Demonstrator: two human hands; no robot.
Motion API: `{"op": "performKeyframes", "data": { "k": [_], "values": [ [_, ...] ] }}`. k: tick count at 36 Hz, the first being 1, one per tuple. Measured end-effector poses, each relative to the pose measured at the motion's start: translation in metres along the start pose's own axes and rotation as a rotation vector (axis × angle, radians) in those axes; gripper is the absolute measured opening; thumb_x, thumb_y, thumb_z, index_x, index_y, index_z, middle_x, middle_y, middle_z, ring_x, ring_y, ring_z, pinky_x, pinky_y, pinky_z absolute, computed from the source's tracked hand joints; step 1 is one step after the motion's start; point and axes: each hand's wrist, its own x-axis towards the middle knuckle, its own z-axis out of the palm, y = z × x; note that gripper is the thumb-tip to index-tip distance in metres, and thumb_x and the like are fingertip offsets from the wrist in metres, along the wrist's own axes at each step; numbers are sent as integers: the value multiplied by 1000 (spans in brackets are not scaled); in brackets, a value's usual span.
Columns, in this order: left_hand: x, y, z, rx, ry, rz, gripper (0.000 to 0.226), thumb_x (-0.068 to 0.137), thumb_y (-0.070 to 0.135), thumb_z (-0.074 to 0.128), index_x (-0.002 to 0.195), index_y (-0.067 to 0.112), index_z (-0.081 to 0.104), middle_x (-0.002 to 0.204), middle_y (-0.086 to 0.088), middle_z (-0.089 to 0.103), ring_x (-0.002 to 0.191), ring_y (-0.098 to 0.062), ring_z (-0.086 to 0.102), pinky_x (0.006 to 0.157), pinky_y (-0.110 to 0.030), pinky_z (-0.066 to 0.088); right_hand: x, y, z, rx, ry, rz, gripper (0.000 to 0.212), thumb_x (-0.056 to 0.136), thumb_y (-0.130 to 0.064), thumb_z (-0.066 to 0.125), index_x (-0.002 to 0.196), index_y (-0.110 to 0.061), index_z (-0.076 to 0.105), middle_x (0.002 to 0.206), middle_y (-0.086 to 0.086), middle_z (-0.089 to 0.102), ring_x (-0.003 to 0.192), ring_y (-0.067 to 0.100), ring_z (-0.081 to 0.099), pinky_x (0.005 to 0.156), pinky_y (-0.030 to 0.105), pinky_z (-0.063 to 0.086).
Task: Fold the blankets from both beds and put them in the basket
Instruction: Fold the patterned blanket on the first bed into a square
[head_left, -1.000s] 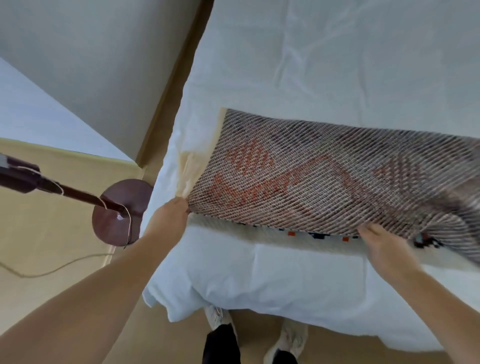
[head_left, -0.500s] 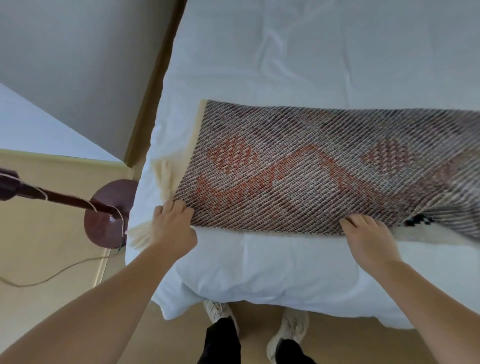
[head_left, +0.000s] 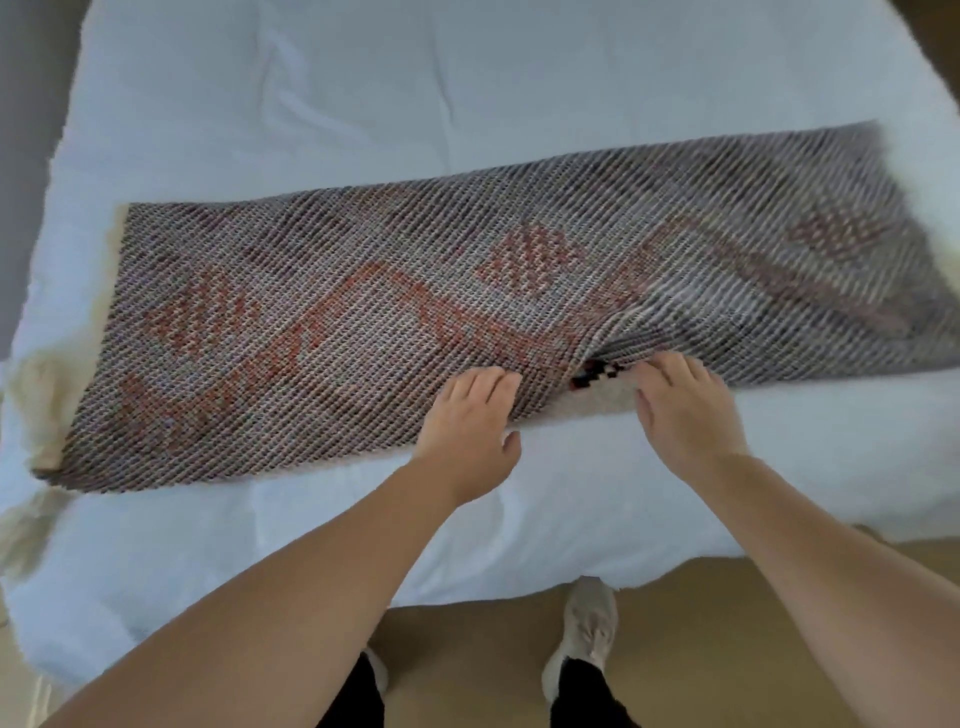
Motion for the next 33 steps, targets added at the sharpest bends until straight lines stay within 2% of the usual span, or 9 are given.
{"op": "performKeyframes", "data": {
  "k": [6, 14, 18, 20, 23, 25, 28, 30, 33],
  "values": [
    [38, 43, 11, 47, -45, -117, 69, 93, 12, 45, 151, 17, 8, 154, -2, 18, 143, -23, 14, 117, -35, 14, 15, 58, 9, -103, -108, -53, 42, 75, -12, 71, 115, -8, 60, 109, 14, 57, 97, 34, 55, 74, 42, 48],
    [47, 45, 12, -58, -114, -275, 63, 91, 2, 39, 150, 18, 23, 156, 3, 24, 139, -18, 31, 109, -34, 35, 31, 95, 15, 64, -97, -112, 20, 75, -2, 62, 94, -5, 68, 92, 12, 68, 88, 33, 65, 77, 40, 48],
    [35, 48, 14, -41, -165, -261, 65, 92, 0, 35, 151, 20, 19, 160, 6, 14, 146, -13, 13, 117, -30, 19, 0, 114, 13, 58, -104, -179, 19, 60, 7, 68, 76, -4, 67, 72, 12, 67, 68, 33, 65, 64, 40, 53],
    [32, 51, 15, 6, -235, -229, 62, 95, 6, 31, 153, 20, 14, 161, 5, 7, 148, -12, 4, 120, -29, 9, -11, 120, 16, 9, -132, -248, 18, 64, 1, 69, 81, -6, 70, 84, 12, 71, 78, 33, 67, 71, 42, 54],
    [31, 53, 15, 40, -215, -134, 58, 96, 27, 19, 153, 18, 13, 162, 0, 2, 148, -13, -3, 119, -28, -5, -11, 125, 19, 0, -124, -356, 26, 85, -35, 62, 96, -14, 73, 113, 11, 68, 103, 31, 64, 90, 46, 50],
    [37, 57, 14, 11, -162, -117, 64, 91, 36, 8, 153, 17, 11, 162, -2, -3, 148, -14, -8, 118, -30, -9, -4, 122, 17, 62, -210, -336, 52, 94, -49, 34, 120, -15, 65, 136, 13, 55, 126, 32, 51, 106, 48, 38],
    [56, 68, 17, 3, -134, -173, 60, 99, 39, 12, 153, 14, 4, 161, -5, -10, 147, -18, -12, 119, -34, -9, 8, 119, 17, 108, -348, -222, 79, 88, -57, -7, 153, -18, 16, 161, 8, 5, 149, 27, 3, 119, 44, 4],
    [72, 79, 22, 4, -143, -194, 59, 102, 38, 18, 153, 13, 0, 161, -6, -12, 147, -20, -13, 119, -37, -9, 15, 120, 22, 84, -384, -189, 81, 83, -56, -16, 154, -19, -1, 161, 5, -9, 148, 25, -11, 119, 44, -5],
    [94, 98, 32, 20, -137, -200, 63, 101, 43, 17, 152, 14, -5, 160, -7, -14, 147, -22, -16, 119, -42, -8, 23, 132, 29, 28, -404, -184, 80, 86, -61, -13, 153, -18, -6, 161, 5, -14, 147, 25, -14, 119, 47, -7]
  ]
}}
